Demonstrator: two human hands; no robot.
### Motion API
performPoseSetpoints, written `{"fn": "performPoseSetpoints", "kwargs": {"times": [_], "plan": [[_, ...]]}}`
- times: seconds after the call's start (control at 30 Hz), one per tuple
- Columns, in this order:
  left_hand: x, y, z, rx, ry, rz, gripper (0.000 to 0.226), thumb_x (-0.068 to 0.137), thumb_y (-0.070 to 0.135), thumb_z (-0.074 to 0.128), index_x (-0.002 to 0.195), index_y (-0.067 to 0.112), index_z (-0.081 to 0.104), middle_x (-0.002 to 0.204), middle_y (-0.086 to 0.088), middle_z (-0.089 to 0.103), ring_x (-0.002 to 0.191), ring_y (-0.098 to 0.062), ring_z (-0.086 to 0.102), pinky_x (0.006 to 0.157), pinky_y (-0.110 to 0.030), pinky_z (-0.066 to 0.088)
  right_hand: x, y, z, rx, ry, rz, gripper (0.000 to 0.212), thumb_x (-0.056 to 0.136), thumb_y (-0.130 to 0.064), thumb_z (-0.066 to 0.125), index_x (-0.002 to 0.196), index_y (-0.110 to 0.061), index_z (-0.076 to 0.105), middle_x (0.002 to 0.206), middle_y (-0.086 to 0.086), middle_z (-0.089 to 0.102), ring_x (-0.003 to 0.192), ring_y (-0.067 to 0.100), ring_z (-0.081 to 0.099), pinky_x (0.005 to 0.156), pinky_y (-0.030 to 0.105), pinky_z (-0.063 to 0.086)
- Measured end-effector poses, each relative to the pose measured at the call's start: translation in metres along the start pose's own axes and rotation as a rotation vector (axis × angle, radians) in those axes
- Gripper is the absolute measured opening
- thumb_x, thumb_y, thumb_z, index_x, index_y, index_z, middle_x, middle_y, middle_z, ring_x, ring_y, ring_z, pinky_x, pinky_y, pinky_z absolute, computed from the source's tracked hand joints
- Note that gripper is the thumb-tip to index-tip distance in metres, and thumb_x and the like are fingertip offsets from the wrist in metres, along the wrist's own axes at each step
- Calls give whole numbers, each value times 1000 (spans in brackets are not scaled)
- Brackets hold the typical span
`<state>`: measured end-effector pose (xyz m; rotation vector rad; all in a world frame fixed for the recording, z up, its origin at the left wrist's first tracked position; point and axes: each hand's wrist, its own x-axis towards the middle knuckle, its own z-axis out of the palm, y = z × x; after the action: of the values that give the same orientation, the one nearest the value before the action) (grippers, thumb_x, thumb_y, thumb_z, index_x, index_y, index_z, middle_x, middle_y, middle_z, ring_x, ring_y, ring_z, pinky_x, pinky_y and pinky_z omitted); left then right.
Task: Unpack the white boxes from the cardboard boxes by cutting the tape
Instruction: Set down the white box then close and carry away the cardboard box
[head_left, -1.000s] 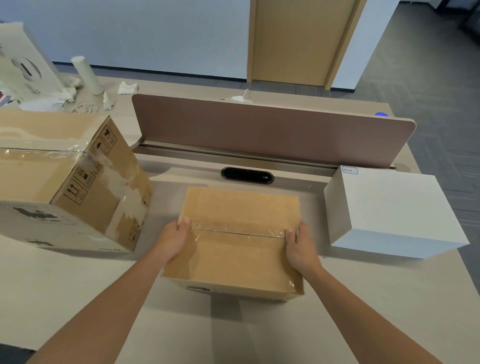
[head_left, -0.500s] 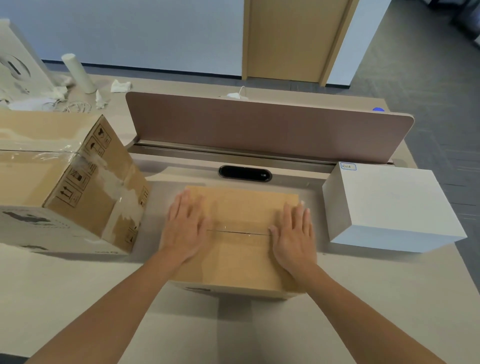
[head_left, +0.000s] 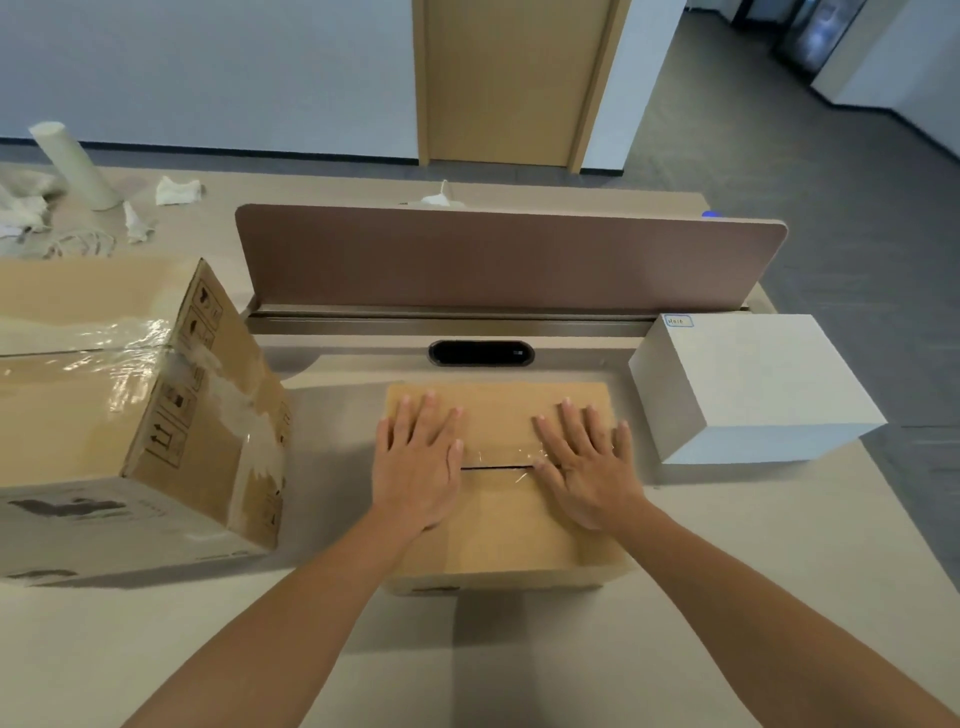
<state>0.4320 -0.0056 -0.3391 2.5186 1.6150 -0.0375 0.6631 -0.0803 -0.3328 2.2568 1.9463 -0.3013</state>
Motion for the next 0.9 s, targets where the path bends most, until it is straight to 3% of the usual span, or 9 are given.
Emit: {"fn": "performPoseSetpoints", "kwargs": {"times": [0.07,0.1,0.17,0.23,0.3,0.4,0.6,0.9], "plan": [[-5,-11,-5,-11,64,-11,58,101,52,20,154,29,26,165,-10,17,151,-36,12,120,-50,16,-3,0,-2,153,33,181,64,90,-75,5,147,-55,-18,160,-6,-30,149,34,-22,116,60,-9],[-9,-19,-7,-21,83,-64,60,99,56,23,151,26,28,163,-14,20,149,-40,16,119,-52,19,-4,2,-1,255,53,292,67,89,-77,14,146,-57,-15,163,-3,-24,150,38,-11,117,61,0],[-16,-34,-7,-116,10,-231,71,97,66,25,154,26,15,164,-17,9,149,-43,11,118,-55,19,-6,8,1,475,39,423,77,84,-81,31,145,-59,-11,165,8,3,147,41,19,114,59,24],[-22,-41,-7,-317,-76,-347,80,94,71,29,156,32,-1,165,-14,2,148,-43,13,115,-56,26,-10,7,0,599,17,429,82,80,-83,37,145,-58,-7,152,12,37,134,39,41,106,53,37],[-25,-42,-11,-601,-139,-372,81,97,65,37,157,35,-9,163,-14,19,141,-40,34,108,-52,38,-17,0,-2,607,27,427,82,80,-82,38,147,-53,1,136,12,52,122,35,51,100,49,42],[-32,-45,-16,-868,-146,-333,76,102,54,40,157,40,-11,149,-7,48,128,-35,51,101,-45,43,-31,-13,0,616,102,459,77,82,-77,41,147,-49,8,128,10,57,119,34,52,97,48,44],[-32,-32,-42,-765,-131,-203,63,101,58,35,155,50,3,149,-7,51,131,-35,50,101,-45,43,-70,-5,-12,558,207,536,67,94,-65,33,151,-44,7,124,12,62,113,38,57,92,46,46],[-44,91,-95,-735,-90,70,79,93,60,53,156,47,8,140,-2,59,131,-29,51,101,-38,42,-177,84,-49,537,386,695,64,96,-65,26,151,-44,1,119,14,62,106,35,59,91,48,47]]}}
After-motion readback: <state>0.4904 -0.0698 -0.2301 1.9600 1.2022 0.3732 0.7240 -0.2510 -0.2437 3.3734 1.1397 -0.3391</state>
